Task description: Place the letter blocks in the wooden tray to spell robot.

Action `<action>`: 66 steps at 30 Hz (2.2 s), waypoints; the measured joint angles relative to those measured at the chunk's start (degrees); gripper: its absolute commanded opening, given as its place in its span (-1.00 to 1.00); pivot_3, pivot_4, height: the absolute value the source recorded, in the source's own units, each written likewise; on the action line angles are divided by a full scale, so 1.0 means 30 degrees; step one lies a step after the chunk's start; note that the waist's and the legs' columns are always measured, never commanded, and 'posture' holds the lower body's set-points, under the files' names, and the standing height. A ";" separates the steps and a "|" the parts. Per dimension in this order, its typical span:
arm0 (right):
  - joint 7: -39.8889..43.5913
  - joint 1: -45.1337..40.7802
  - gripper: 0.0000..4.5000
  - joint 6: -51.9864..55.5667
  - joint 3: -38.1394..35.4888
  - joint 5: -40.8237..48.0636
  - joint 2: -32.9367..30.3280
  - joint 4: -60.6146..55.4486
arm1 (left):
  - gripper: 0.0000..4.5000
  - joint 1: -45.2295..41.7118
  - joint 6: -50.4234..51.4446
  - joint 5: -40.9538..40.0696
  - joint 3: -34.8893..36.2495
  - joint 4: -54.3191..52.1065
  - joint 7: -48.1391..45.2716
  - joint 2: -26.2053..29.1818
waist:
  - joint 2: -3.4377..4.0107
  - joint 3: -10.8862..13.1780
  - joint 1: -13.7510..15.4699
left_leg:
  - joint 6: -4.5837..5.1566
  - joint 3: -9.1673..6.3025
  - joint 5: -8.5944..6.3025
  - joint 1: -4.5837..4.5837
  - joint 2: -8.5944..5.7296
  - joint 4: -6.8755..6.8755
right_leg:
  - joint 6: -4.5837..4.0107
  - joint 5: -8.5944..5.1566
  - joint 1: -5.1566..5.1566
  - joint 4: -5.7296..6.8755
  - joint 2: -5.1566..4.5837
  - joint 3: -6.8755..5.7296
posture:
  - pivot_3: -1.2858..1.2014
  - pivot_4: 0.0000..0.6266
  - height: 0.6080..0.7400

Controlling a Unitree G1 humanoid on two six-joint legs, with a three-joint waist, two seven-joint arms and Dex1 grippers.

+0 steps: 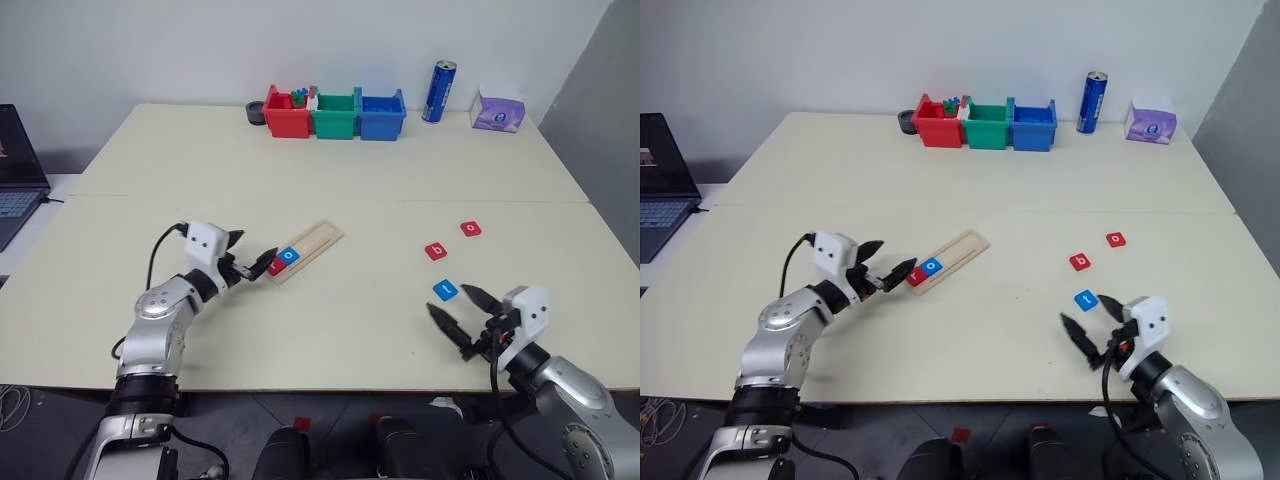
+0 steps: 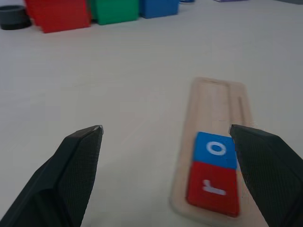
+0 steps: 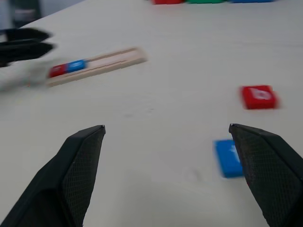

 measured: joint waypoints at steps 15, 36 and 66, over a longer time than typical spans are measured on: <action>0.2015 -0.1968 0.98 0.0808 0.1527 -0.0526 -0.2806 -0.1891 | 1.00 -0.1614 0.0978 0.1259 -0.2140 0.2005 -0.2330 0.0259 | -0.0018 0.0008 0.0019 | 0.0001 -0.0003 -0.0002 -0.0030 0.0007 -0.0002 | 0.0006 -0.0004 -0.0007 -0.0009 -0.0008 -0.0037 | 0.03 -0.52 1.00; 0.1930 -0.2065 1.00 0.1520 0.2085 -0.0516 -0.2806 -0.2815 | 0.50 -0.2270 0.3790 0.2662 -0.3438 0.1003 -0.2450 0.0598 | -0.0026 -0.0016 0.0027 | 0.0001 -0.0020 -0.0001 -0.0001 0.0007 0.0003 | 0.0007 -0.0004 0.0012 0.0002 -0.0011 -0.0019 | 0.03 -0.52 1.00; 0.2820 0.0151 1.00 0.2190 0.0497 0.0187 -0.4501 -0.4519 | 0.50 -0.4510 -0.2345 0.3061 -0.7516 0.3936 -1.2112 -0.0452 | -0.0053 -0.0059 0.0407 | 0.0005 -0.0004 -0.0002 -0.0041 -0.0035 0.0030 | 0.0004 -0.0012 0.0010 -0.0016 0.0045 -0.0057 | 0.03 -0.52 1.00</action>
